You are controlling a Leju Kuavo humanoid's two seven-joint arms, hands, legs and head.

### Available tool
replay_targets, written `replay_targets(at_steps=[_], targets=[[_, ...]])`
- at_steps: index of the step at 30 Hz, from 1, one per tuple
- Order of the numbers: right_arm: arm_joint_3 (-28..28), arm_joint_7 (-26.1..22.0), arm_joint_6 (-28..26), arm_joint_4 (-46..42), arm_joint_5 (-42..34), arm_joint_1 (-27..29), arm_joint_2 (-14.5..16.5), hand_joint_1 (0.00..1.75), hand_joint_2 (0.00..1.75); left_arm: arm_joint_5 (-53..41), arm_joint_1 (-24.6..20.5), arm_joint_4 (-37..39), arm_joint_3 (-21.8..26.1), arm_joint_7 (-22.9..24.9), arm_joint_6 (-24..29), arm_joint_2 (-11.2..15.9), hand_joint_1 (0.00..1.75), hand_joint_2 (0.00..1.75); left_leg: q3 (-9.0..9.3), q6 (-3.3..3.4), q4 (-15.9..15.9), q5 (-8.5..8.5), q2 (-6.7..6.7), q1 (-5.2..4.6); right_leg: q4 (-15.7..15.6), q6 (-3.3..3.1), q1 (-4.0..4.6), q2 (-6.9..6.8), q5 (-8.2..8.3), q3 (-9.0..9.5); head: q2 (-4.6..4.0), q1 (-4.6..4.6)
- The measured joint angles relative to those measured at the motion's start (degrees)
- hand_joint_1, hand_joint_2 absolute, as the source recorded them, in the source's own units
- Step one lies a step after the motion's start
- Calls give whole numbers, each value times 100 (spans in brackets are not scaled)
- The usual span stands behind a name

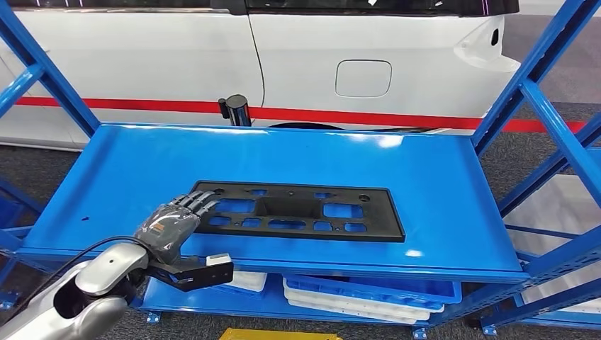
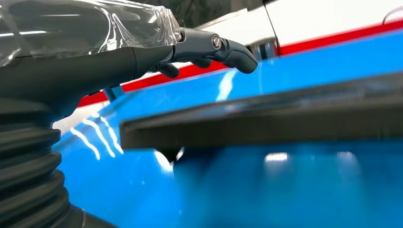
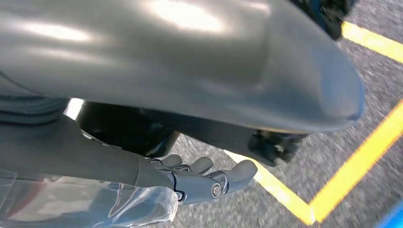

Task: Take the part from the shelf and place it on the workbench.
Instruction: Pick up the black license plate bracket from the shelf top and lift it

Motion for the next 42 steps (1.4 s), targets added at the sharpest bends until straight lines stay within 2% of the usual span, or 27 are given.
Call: replay_targets(at_steps=[1, 2, 4, 5, 7, 10, 12, 14, 15, 16, 17, 19, 21, 22, 24, 25, 26, 27, 29, 30, 31, 32, 34, 36, 37, 40, 42], targets=[[2, 1, -53, 0, -2, 5, 1, 0, 0, 21, -6, 54, -28, 3, 0, -13, 0, 175, 3, -2, 3, -6, -3, 4, 7, 10, -17, -4, 78, -29, 0, 0], [5, 2, -82, 0, -7, 9, 1, 0, 0, 40, -17, 103, -53, 7, 1, -24, 0, 175, 12, -11, 8, -15, -9, 10, -243, 21, -39, -9, 261, 72, 1, 1], [18, 8, -91, 0, -16, 8, 4, 0, 0, 70, -44, 181, -88, 11, 2, -41, 0, 175, 33, -54, 26, -45, -27, 10, -1078, 41, -78, -17, 660, 461, 1, 2], [27, 10, -91, 0, -20, 8, 10, 0, 0, 79, -66, 215, -102, 13, 0, -46, 0, 175, 39, -83, 35, -62, -38, 1, -1405, 34, -88, -14, 776, 616, 1, 1], [47, 17, -91, 0, -23, 9, 26, 0, 0, 107, -110, 290, -127, 19, -1, -50, 0, 175, 40, -143, 30, -75, -69, -15, -1636, -13, -72, -7, 794, 723, 1, -2], [63, 36, -90, 0, -13, 8, 34, 0, 0, 190, -155, 428, -140, 45, 26, -49, 0, 175, 13, -232, 81, -126, -100, 15, -1652, -131, -71, -46, 805, 738, 1, -7], [73, 50, -90, 0, 5, 4, 41, 0, 0, 238, -183, 557, -148, 45, 91, -49, 0, 175, -213, -271, 571, -415, -76, 22, -1661, -186, -84, -90, 826, 734, 1, -22], [81, 57, -90, 0, 17, 1, 48, 0, 0, 266, -215, 704, -159, 16, 191, -59, 0, 175, -593, -295, 1408, -815, -60, 21, -1660, -216, -71, -134, 845, 703, 1, -34], [84, 59, -90, 0, 19, 0, 49, 0, 0, 281, -230, 784, -162, -7, 245, -71, 0, 175, -724, -301, 1715, -928, -58, 21, -1660, -223, -64, -151, 858, 686, 1, -35], [85, 62, -90, 0, 20, 0, 50, 0, 0, 303, -246, 861, -164, -26, 298, -86, 0, 175, -747, -299, 1811, -937, -56, 21, -1660, -223, -59, -162, 872, 673, 1, -35], [86, 64, -90, 0, 21, -1, 50, 0, 0, 336, -265, 935, -165, -47, 349, -102, 0, 175, -644, -293, 1665, -851, -55, 21, -1660, -217, -58, -168, 889, 664, 0, -35], [87, 66, -90, 0, 21, -7, 55, 0, 0, 438, -305, 1061, -162, -87, 444, -127, 0, 175, -127, -262, 805, -546, -51, 18, -1657, -190, -57, -171, 927, 657, 0, -37], [89, 66, -90, -1, 19, -16, 64, 0, 0, 545, -339, 1154, -155, -109, 519, -155, 0, 175, 275, -213, 116, -373, -38, -14, -1656, -143, -41, -160, 953, 656, 0, -33], [90, 66, -90, -1, 18, -18, 70, 0, 0, 588, -356, 1196, -150, -111, 540, -168, 0, 175, 330, -185, 4, -359, -32, -35, -1658, -111, -39, -153, 967, 654, -1, -31], [91, 64, -90, -1, 14, -18, 78, 0, 0, 655, -393, 1272, -143, -105, 553, -184, 0, 175, 317, -117, -8, -300, -21, -55, -1667, -45, -48, -142, 1001, 637, 0, -28], [91, 63, -90, -1, 13, -16, 80, 0, 0, 686, -418, 1298, -139, -95, 548, -186, 0, 175, 317, -78, -24, -256, -15, -49, -1624, -20, -56, -136, 977, 608, -1, -27], [91, 63, -90, -1, 10, -16, 80, 0, 0, 723, -445, 1316, -135, -77, 536, -187, 0, 175, 315, -36, -41, -209, -8, -37, -1479, 1, -58, -129, 877, 536, 0, -22], [91, 60, -91, 0, 8, -16, 80, 0, 0, 771, -472, 1327, -130, -51, 513, -188, 0, 175, 308, -3, -56, -168, -1, -21, -1204, 15, -58, -123, 708, 409, 1, -15], [89, 45, -92, 0, 0, -27, 79, 0, 0, 898, -525, 1334, -126, 32, 424, -187, 0, 175, 268, 28, -51, -146, 7, -18, -388, 40, -61, -120, 290, 57, 1, -1], [88, 35, -92, 0, -10, -33, 78, 0, 0, 964, -554, 1334, -127, 85, 356, -187, 0, 175, 260, 28, -49, -144, 8, -16, -56, 53, -64, -120, 169, -79, 1, 2], [87, 29, -92, 0, -21, -38, 78, 0, 0, 1021, -586, 1333, -129, 133, 291, -186, 0, 175, 260, 25, -46, -146, 9, -13, 95, 64, -69, -121, 151, -131, 1, 2], [87, 25, -92, 0, -35, -34, 77, 0, 0, 1077, -618, 1317, -132, 190, 206, -184, 0, 175, 268, 17, -43, -151, 7, -7, -2, 72, -80, -123, 249, -66, 1, 2], [88, 19, -91, 0, -64, -14, 72, 0, 0, 1174, -686, 1242, -138, 300, 43, -172, 0, 175, 288, -25, -30, -179, 0, 10, -746, 81, -109, -129, 627, 310, 0, 3], [89, 11, -91, 0, -93, 4, 68, 0, 0, 1258, -789, 1129, -146, 414, -105, -141, 0, 175, 267, -96, 3, -217, -6, 2, -1427, 59, -110, -121, 844, 622, 0, 4], [88, 4, -91, 0, -105, 9, 67, 0, 0, 1289, -849, 1060, -152, 461, -168, -121, 0, 175, 244, -129, 14, -227, -6, -4, -1567, 28, -100, -112, 860, 668, 0, 3], [87, -15, -90, 0, -122, 15, 65, 0, 0, 1351, -978, 845, -179, 564, -343, -87, 0, 175, 204, -209, 37, -258, 0, 21, -1599, -99, -66, -85, 854, 641, 1, -1], [85, -22, -90, 0, -140, 9, 65, 0, 0, 1362, -1052, 720, -206, 599, -429, -74, 0, 175, 34, -246, 380, -468, 1, 42, -1610, -163, -68, -75, 853, 648, 1, -10]])
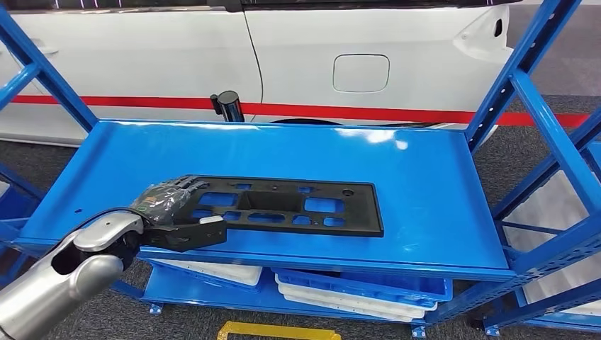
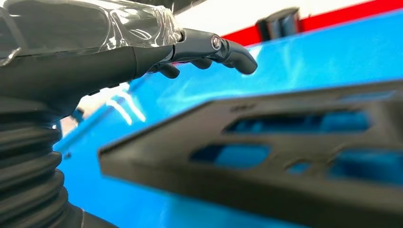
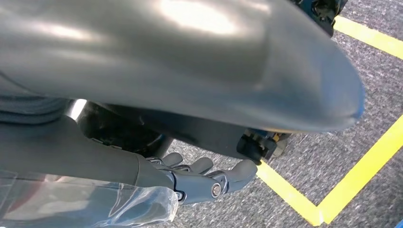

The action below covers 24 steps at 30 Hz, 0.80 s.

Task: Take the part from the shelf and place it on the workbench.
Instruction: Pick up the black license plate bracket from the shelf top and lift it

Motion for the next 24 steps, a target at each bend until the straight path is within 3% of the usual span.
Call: replay_targets(at_steps=[3, 4, 5, 6, 8, 10, 12, 15, 17, 19, 20, 22, 24], targets=[[-1, -10, 0, 0, -15, 1, 0, 0, 0, -3, -90, -148, -68, 31, -64, 11, 0, 175, -644, -22, 1205, -463, -1, -5, -2, -50, 16, 11, -21, 8, 0, -13], [-1, -14, 0, 0, -18, 3, 0, 0, 0, -5, -95, -182, -92, 34, -74, 12, 0, 175, -811, -24, 1475, -512, -1, -10, -1, -60, 23, 16, -29, 14, 0, -14], [-1, -16, 0, 0, -20, 3, 0, 0, 0, -10, -98, -213, -116, 36, -80, 13, 0, 175, -888, -19, 1545, -457, -1, -11, -1, -68, 27, 26, -37, 25, 0, -14], [-1, -17, 0, 0, -21, 2, 0, 0, 0, -21, -107, -234, -133, 37, -85, 13, 0, 175, -824, -8, 1332, -288, -1, -11, -1, -69, 28, 39, -45, 41, 0, -15], [-1, -16, 0, 0, -23, 0, 1, 0, 0, -80, -162, -267, -159, 51, -85, 13, 0, 175, -484, 35, 498, 182, -1, -15, -2, -57, 28, 65, -66, 81, 0, -16], [-1, -12, -1, 0, -27, 1, 2, 0, 0, -175, -246, -278, -198, 70, -74, 13, 0, 175, -207, 77, -134, 429, 1, -50, 3, -21, 44, 82, -90, 93, -1, -16], [-1, -6, -2, 0, -28, -1, 3, 0, 0, -248, -286, -277, -240, 78, -55, 15, 0, 175, -148, 98, -270, 429, 2, -90, 0, 26, 50, 87, -103, 87, -1, -16], [-1, 7, -1, 0, -25, -6, 0, 0, 0, -343, -297, -276, -274, 80, -6, 23, 0, 175, -106, 163, -317, 452, 1, -63, 66, 108, 47, 75, -175, 88, 0, -13], [1, 14, 0, 0, -16, -11, 1, 0, 0, -447, -317, -251, -297, 82, 44, 24, 0, 175, -59, 209, -343, 455, 12, -41, 571, 137, 44, 58, -452, -129, -1, 2], [2, 20, -2, 0, -1, -31, 2, 0, 0, -538, -320, -178, -339, 81, 96, 24, 0, 175, -42, 233, -343, 442, 18, -43, 1374, 157, 39, 50, -798, -527, 0, 17], [2, 25, -2, 0, 9, -45, 2, 0, 0, -568, -312, -129, -364, 78, 119, 24, 0, 175, -40, 236, -342, 438, 18, -43, 1695, 166, 35, 49, -893, -699, 0, 18], [4, 44, -2, 0, 17, -60, 2, 0, 0, -593, -295, -35, -408, 63, 152, 24, 0, 175, -32, 228, -339, 428, 12, -35, 1730, 180, 14, 44, -774, -755, 0, 20], [8, 69, -1, 0, 24, -52, 2, 0, 0, -607, -289, 75, -435, 33, 208, 24, 0, 175, -13, 191, -327, 402, -1, -19, 985, 193, -18, 31, -357, -418, 0, 21]])
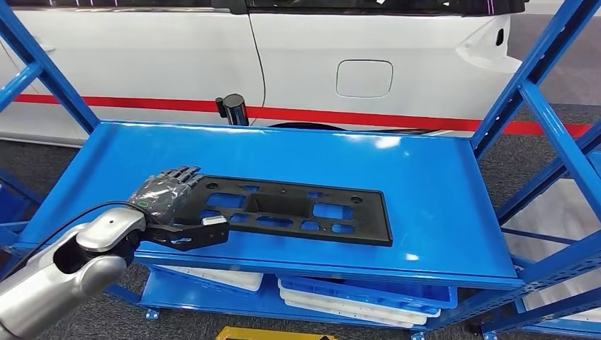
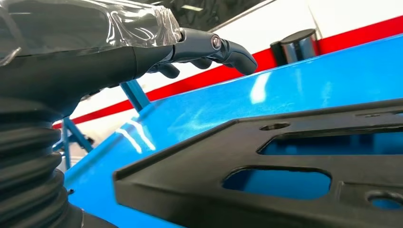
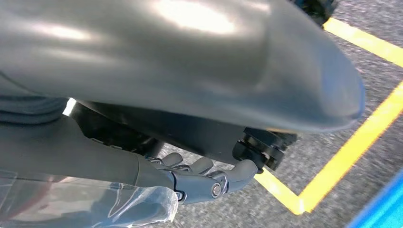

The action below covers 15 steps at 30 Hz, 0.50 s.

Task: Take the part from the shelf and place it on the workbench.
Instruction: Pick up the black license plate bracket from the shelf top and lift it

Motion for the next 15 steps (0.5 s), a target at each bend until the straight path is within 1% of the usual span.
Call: replay_targets(at_steps=[1, 2, 3, 5, 7, 9, 12, 13, 14, 15], targets=[[3, 14, 1, 0, 3, 6, 1, 0, 0, -11, -1, 65, -7, -16, 42, 1, 0, 175, -2, -33, 13, -18, -5, -3, -404, 6, -6, 1, 156, 191, 0, 1], [6, 21, 1, 0, 7, 13, 4, 0, 0, -25, -2, 139, -9, -35, 91, 4, 0, 175, -11, -66, 32, -36, -9, -12, -699, -5, -11, 9, 255, 318, 0, -1], [12, 26, 1, 0, 10, 19, 7, 0, 0, -39, 1, 209, -10, -53, 141, 7, 0, 175, -22, -99, 43, -46, -10, -19, -872, -23, -9, 18, 293, 388, 0, -3], [32, 27, 1, 0, 15, 23, 12, 0, 0, -56, 15, 322, -11, -86, 235, 12, 0, 175, -29, -133, 38, -47, -11, -16, -898, -99, 14, 40, 282, 381, -1, -7], [48, 27, 1, 0, 16, 22, 13, 0, 0, -60, 32, 391, -12, -100, 306, 12, 0, 175, -23, -154, 30, -57, -9, 10, -902, -158, 25, 47, 284, 385, -1, -8], [50, 27, 1, 0, 16, 22, 13, 0, 0, -59, 38, 419, -11, -101, 332, 13, 0, 175, -26, -164, 37, -69, -9, 21, -907, -182, 20, 48, 289, 390, 0, -9], [51, 27, 1, 0, 17, 22, 13, 0, 0, -58, 40, 429, -10, -102, 338, 13, 0, 175, -31, -166, 41, -75, -8, 23, -909, -187, 20, 48, 289, 392, 0, -9], [52, 27, 1, 0, 17, 22, 13, 0, 0, -56, 42, 456, -6, -112, 363, 13, 0, 175, -77, -172, 143, -138, -6, 26, -910, -199, 21, 51, 290, 394, 0, -13], [54, 27, 0, 0, 19, 21, 13, 0, 0, -53, 45, 490, -2, -125, 397, 13, 0, 175, -155, -180, 313, -233, -5, 27, -912, -212, 24, 54, 290, 396, 0, -17], [58, 28, -1, 0, 20, 20, 13, 0, 0, -53, 55, 540, 1, -147, 445, 13, 0, 175, -316, -188, 653, -395, -4, 25, -913, -227, 30, 56, 289, 396, 0, -22]])
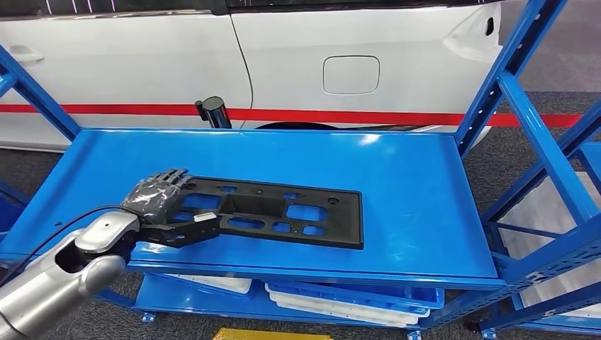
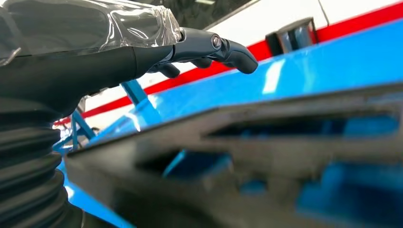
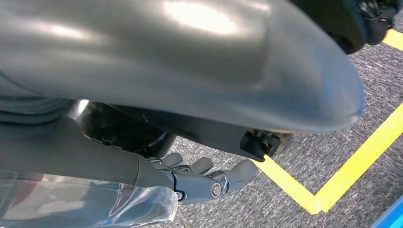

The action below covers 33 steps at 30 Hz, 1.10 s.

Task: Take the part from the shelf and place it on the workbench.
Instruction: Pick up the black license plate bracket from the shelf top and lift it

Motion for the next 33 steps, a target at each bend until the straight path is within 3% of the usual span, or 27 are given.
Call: replay_targets(at_steps=[1, 2, 3, 4, 6, 8, 10, 13, 15, 16, 17, 19, 21, 25, 26, 29, 30, 31, 33], targets=[[14, 2, -1, 0, 1, 1, 0, 0, 0, -14, 46, 91, 4, -37, 105, -4, 0, 175, -175, 13, 312, -77, 1, -7, 0, -22, 18, 9, -5, 6, -1, -5], [31, 5, -1, 0, 0, 3, 0, 0, 0, -32, 89, 169, 9, -73, 209, -11, 0, 175, -222, 46, 347, -10, 0, -25, 0, -33, 38, 15, -11, 18, 0, -8], [49, 9, -1, 0, -1, 7, 2, 0, 0, -54, 130, 250, 16, -115, 319, -20, 0, 175, -194, 96, 213, 114, 0, -50, -1, -44, 53, 21, -20, 32, -1, -10], [65, 13, -3, 0, -2, 10, 5, 0, 0, -73, 165, 323, 27, -152, 423, -34, 0, 175, -63, 142, -116, 298, 10, -80, 1, -46, 76, 31, -31, 39, 0, -11], [76, 18, -51, 0, -1, 15, 10, 0, 0, -80, 168, 402, 47, -200, 523, -69, 3, 175, 139, 164, -542, 422, 29, -130, 2, -28, 88, 36, -45, 34, 0, -13], [79, 23, -120, 0, 0, 17, 11, 0, 0, -67, 176, 479, 63, -244, 599, -107, 89, 175, 164, 153, -582, 427, 38, -137, 1, 5, 87, 34, -55, 36, -1, -11], [80, 28, -142, 0, -1, 18, 11, 0, 0, -32, 183, 562, 79, -297, 666, -141, 173, 175, 200, 174, -620, 444, 43, -111, 170, 59, 83, 20, -171, -16, -1, -8], [81, 30, -208, 0, 3, 10, 8, 0, 0, 9, 224, 719, 89, -361, 727, -190, 175, 175, 222, 210, -637, 448, 62, -86, 1177, 128, 69, 1, -679, -479, 0, -2], [81, 30, -310, 0, 3, 12, 7, 0, 0, 18, 259, 811, 91, -389, 770, -222, 175, 175, 224, 210, -636, 447, 62, -74, 1669, 161, 46, -5, -809, -723, 0, -1], [81, 32, -343, 0, 3, 14, 7, 0, 0, 21, 266, 853, 95, -403, 801, -237, 175, 175, 231, 206, -635, 444, 57, -63, 1606, 177, 29, -8, -718, -691, 0, -1], [82, 35, -359, 0, 1, 16, 7, 0, 0, 23, 262, 896, 101, -419, 834, -256, 175, 175, 245, 194, -632, 438, 51, -47, 1323, 194, 7, -13, -542, -547, 0, 0], [84, 45, -359, 0, -3, 21, 11, 0, 0, 30, 236, 976, 119, -447, 885, -286, 175, 175, 268, 137, -602, 403, 27, -35, 514, 228, -40, -20, -203, -125, -1, 4], [86, 50, -359, 0, -3, 27, 20, 0, 0, 40, 195, 1045, 151, -462, 911, -304, 175, 175, 276, 65, -578, 374, 1, -43, 80, 195, -46, -7, -93, 99, -1, 2], [92, 51, -359, 0, -3, 32, 27, 0, 0, 53, 149, 1176, 215, -467, 931, -312, 175, 175, 245, -14, -470, 282, -8, -13, 39, 35, -29, -2, -77, 114, -1, -6], [92, 51, -359, 0, -3, 31, 28, 0, 0, 57, 146, 1198, 225, -468, 932, -313, 175, 175, 145, -30, -236, 139, -6, -7, 33, 5, -34, -7, -65, 109, -1, -8], [96, 51, -359, 0, -4, 41, 31, 0, 0, 63, 155, 1263, 234, -475, 936, -315, 175, 175, -377, -57, 920, -405, -3, -8, 32, -36, -11, -12, -49, 80, -1, -15], [100, 51, -359, 0, -5, 48, 31, 0, 0, 63, 156, 1282, 235, -476, 939, -315, 175, 175, -476, -50, 1143, -461, -3, -11, 32, -41, -1, -12, -46, 75, 0, -16], [105, 51, -359, 0, -5, 53, 31, 0, 0, 63, 155, 1297, 236, -478, 941, -316, 175, 175, -469, -32, 1150, -414, -3, -18, 32, -44, 6, -10, -44, 78, 0, -17], [114, 50, -359, 0, -5, 56, 36, 0, 0, 64, 141, 1315, 239, -481, 943, -319, 175, 175, -119, 40, 490, -71, -3, -60, 32, -45, 9, -6, -42, 101, -1, -18]])
